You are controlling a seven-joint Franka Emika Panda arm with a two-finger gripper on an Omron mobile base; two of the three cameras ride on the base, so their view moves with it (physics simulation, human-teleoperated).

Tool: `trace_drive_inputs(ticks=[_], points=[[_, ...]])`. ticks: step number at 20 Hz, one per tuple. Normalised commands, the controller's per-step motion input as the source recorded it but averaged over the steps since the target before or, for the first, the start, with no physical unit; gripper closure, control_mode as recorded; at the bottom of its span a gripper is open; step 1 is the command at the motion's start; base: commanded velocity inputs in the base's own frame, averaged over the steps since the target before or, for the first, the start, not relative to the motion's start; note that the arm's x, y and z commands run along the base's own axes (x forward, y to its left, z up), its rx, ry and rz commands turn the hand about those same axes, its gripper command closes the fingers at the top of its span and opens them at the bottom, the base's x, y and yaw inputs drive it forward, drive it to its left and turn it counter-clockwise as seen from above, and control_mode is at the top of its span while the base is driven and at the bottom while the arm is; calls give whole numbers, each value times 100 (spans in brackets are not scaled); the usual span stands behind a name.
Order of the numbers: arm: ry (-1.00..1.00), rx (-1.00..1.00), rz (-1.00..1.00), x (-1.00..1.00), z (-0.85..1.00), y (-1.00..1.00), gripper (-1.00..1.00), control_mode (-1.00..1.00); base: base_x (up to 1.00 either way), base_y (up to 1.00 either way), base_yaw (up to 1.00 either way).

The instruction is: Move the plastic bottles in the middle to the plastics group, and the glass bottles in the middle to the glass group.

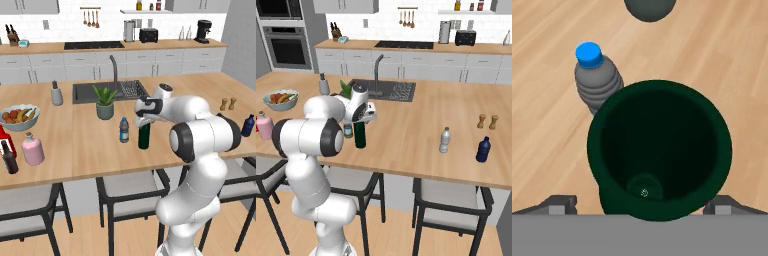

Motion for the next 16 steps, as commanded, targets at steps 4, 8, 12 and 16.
trace_drive_inputs(ticks=[4,8,12,16], points=[[-1,0,0,1,-9,9,-100,-100,0,0,0],[0,0,0,0,0,2,100,-100,0,0,0],[0,0,0,0,0,0,100,-100,0,0,0],[-2,0,0,-25,3,1,100,-100,0,0,0]])
